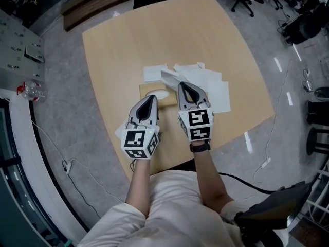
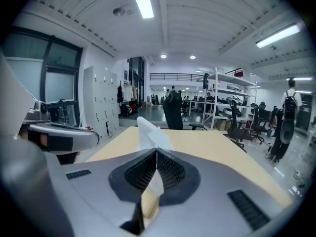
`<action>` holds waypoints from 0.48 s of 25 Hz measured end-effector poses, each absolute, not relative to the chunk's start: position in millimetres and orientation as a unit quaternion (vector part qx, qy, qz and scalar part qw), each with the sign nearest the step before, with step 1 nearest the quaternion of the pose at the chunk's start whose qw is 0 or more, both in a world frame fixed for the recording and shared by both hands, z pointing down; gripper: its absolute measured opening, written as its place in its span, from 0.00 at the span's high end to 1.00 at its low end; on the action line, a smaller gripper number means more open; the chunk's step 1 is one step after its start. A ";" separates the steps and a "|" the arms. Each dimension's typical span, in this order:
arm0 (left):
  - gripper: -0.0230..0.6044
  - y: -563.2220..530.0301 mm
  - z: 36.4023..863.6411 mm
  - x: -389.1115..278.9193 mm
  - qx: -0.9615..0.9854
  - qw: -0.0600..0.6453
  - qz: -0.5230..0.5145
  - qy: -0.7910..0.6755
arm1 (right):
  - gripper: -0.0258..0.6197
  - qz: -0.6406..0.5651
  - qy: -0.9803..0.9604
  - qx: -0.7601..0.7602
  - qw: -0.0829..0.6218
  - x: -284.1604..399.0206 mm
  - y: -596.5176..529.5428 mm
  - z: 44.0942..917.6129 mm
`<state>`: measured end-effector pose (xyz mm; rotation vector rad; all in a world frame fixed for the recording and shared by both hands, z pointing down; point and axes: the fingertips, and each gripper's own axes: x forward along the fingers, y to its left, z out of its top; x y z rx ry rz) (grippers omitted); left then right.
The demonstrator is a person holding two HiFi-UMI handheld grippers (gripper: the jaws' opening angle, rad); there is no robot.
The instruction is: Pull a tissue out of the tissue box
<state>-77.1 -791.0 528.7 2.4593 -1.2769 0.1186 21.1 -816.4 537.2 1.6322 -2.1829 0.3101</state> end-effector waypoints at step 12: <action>0.96 -780.3 497.0 -93.5 0.870 0.148 0.022 -0.469 | 0.95 0.063 -0.802 0.576 0.144 -0.4 -794.8 496.9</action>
